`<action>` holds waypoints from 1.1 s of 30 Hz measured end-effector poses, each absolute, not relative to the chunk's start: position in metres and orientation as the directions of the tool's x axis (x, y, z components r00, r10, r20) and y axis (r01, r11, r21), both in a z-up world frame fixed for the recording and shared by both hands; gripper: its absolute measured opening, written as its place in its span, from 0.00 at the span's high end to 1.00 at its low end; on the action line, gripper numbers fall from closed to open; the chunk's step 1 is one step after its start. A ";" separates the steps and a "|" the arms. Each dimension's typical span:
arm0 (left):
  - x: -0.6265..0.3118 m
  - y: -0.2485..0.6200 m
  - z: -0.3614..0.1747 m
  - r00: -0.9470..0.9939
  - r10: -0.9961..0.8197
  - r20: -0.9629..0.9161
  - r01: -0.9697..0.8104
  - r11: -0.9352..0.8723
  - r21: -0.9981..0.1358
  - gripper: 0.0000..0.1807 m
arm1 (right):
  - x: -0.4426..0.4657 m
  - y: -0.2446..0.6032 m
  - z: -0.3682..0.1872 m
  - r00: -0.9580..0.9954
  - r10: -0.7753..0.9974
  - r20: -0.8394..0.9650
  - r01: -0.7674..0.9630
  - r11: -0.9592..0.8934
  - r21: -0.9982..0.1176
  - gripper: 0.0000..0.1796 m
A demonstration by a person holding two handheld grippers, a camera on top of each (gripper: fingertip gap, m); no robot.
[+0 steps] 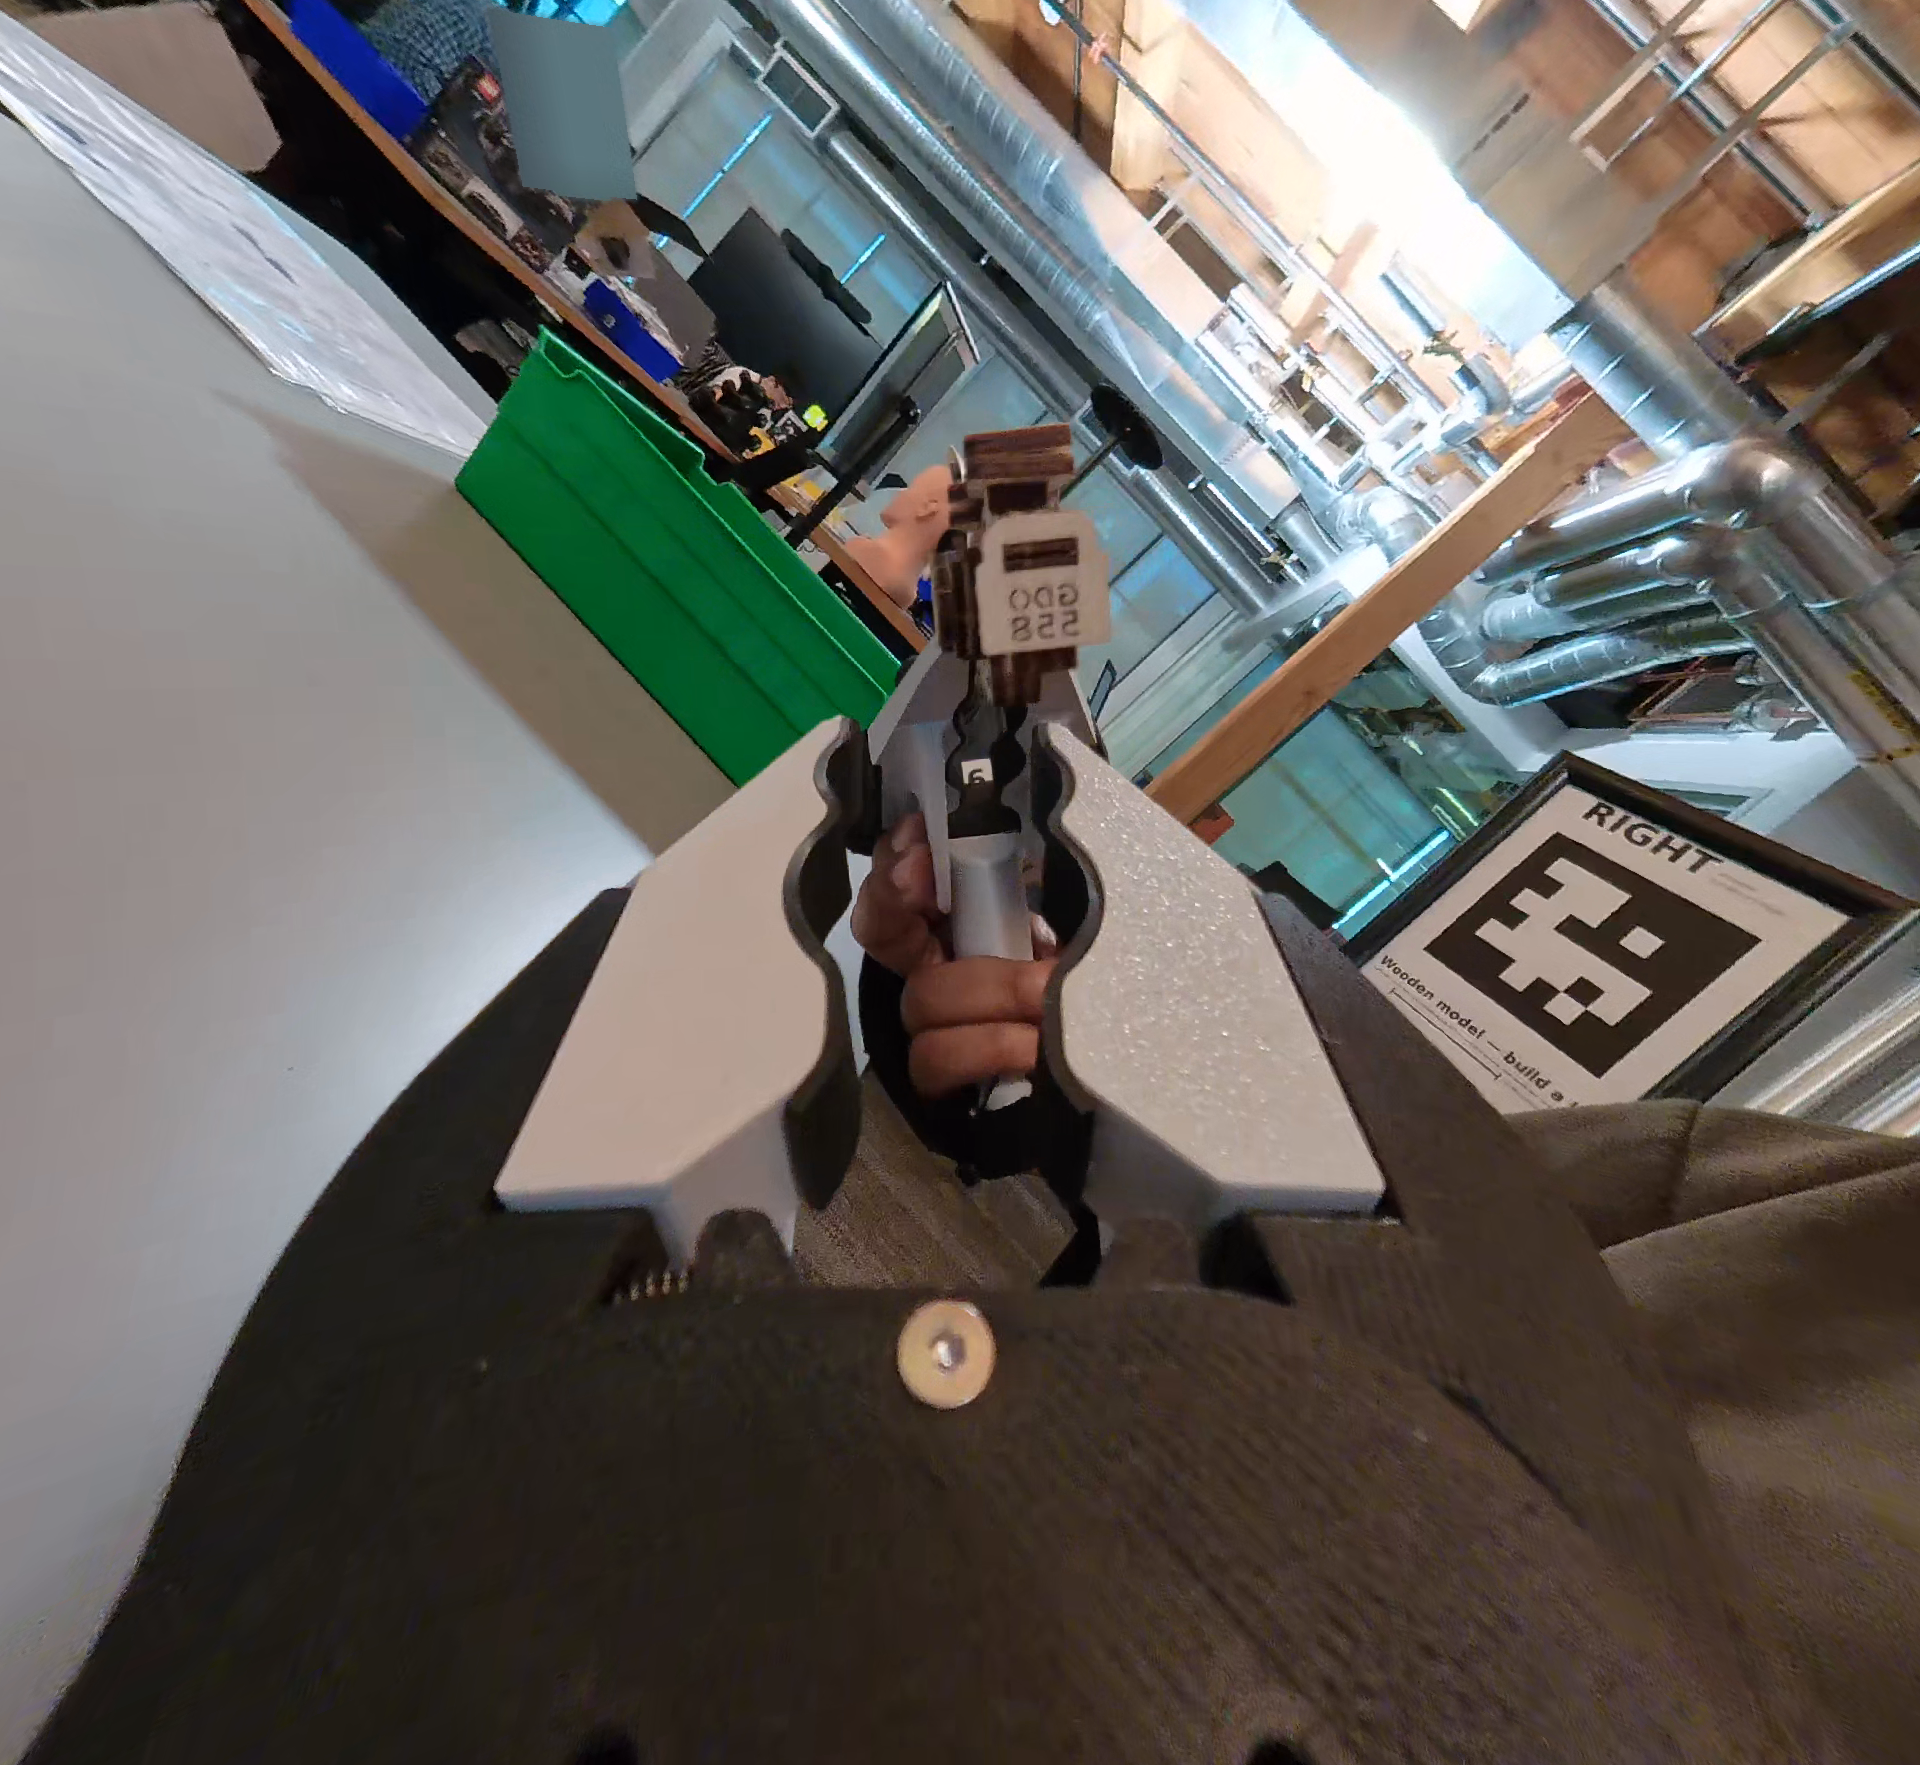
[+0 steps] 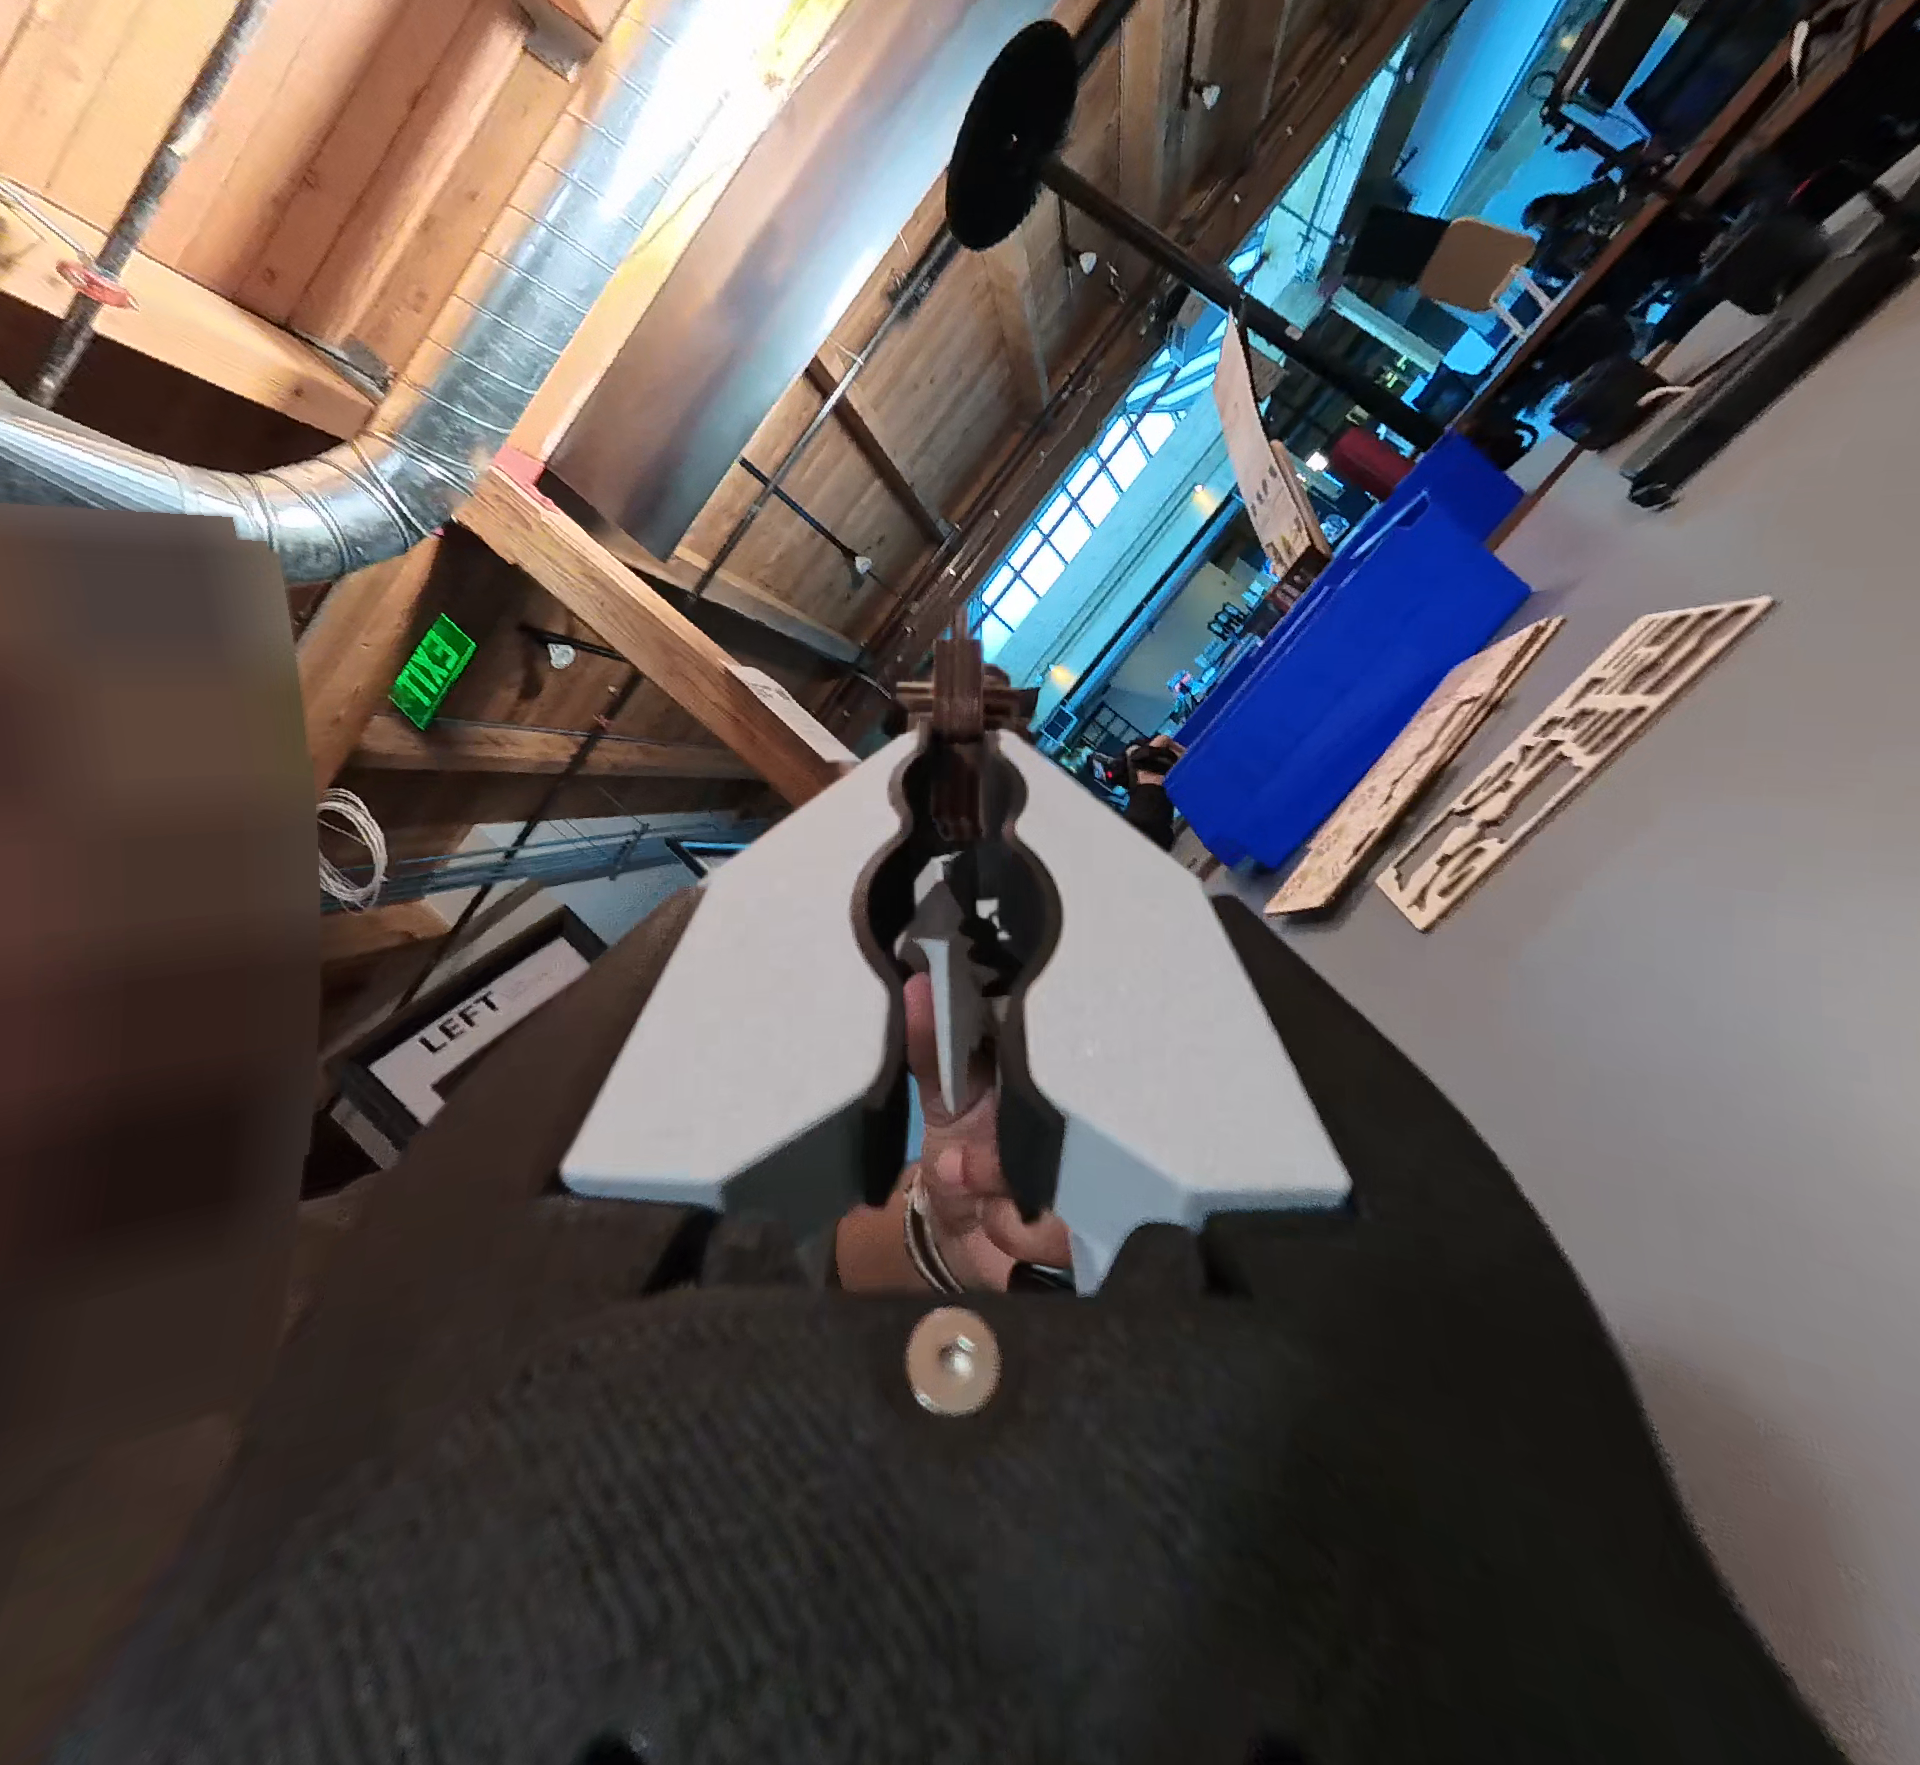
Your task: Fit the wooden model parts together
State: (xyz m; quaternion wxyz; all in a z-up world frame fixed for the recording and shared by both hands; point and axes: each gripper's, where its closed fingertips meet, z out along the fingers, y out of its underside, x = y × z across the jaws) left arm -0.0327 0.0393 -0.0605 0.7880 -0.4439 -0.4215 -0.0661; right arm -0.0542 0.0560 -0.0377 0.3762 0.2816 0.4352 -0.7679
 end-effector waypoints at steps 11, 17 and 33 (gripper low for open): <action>-0.041 0.045 -0.072 0.634 0.171 0.754 0.554 0.580 -0.597 0.90 | -0.054 0.048 -0.056 -0.615 -0.196 -0.764 0.779 -0.299 -0.551 0.96; -0.052 0.057 -0.081 0.587 0.089 0.805 0.644 0.552 -0.530 0.94 | -0.065 0.062 -0.071 -0.598 -0.148 -0.787 0.779 -0.339 -0.528 0.96; -0.105 0.064 -0.123 0.331 0.038 0.943 0.767 0.572 -0.292 0.94 | -0.086 0.118 -0.105 -0.777 0.332 -0.534 0.520 -0.140 -0.843 0.94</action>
